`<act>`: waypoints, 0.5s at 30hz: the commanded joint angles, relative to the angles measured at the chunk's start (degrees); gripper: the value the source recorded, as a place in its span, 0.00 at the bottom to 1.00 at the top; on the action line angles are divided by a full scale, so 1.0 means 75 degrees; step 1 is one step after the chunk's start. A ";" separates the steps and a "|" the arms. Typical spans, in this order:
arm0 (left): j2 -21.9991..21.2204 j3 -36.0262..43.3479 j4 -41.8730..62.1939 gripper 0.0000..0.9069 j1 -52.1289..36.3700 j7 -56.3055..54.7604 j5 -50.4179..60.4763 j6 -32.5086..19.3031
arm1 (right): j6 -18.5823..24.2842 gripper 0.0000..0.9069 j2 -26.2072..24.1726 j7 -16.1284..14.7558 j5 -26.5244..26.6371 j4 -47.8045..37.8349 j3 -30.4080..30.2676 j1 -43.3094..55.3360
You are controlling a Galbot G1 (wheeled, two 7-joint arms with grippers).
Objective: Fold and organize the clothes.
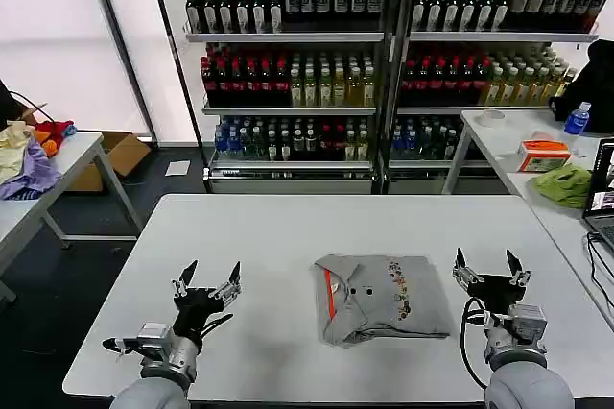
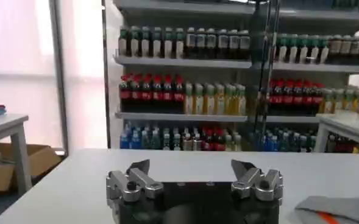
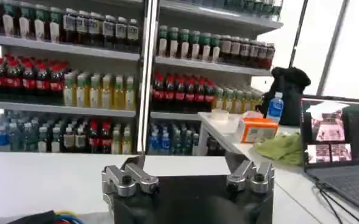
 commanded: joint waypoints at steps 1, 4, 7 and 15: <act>-0.0010 -0.0014 0.0007 1.00 0.0002 0.0132 0.0018 -0.0066 | 0.0020 1.00 -0.0029 0.0001 -0.0031 -0.0046 0.0095 -0.0006; -0.0033 -0.0004 0.0017 1.00 0.0000 0.0134 0.0026 -0.0064 | 0.0011 1.00 -0.0044 0.0002 -0.0033 -0.0060 0.0086 -0.0001; -0.0026 -0.0004 -0.0003 1.00 0.0019 0.0141 0.0021 -0.0054 | 0.0012 1.00 -0.0075 -0.0004 -0.0039 -0.0088 0.0095 0.0009; -0.0039 0.0038 0.0060 1.00 0.0102 0.0625 0.0514 -0.0058 | 0.0034 1.00 -0.0116 -0.0016 -0.0028 -0.0139 0.0100 0.0019</act>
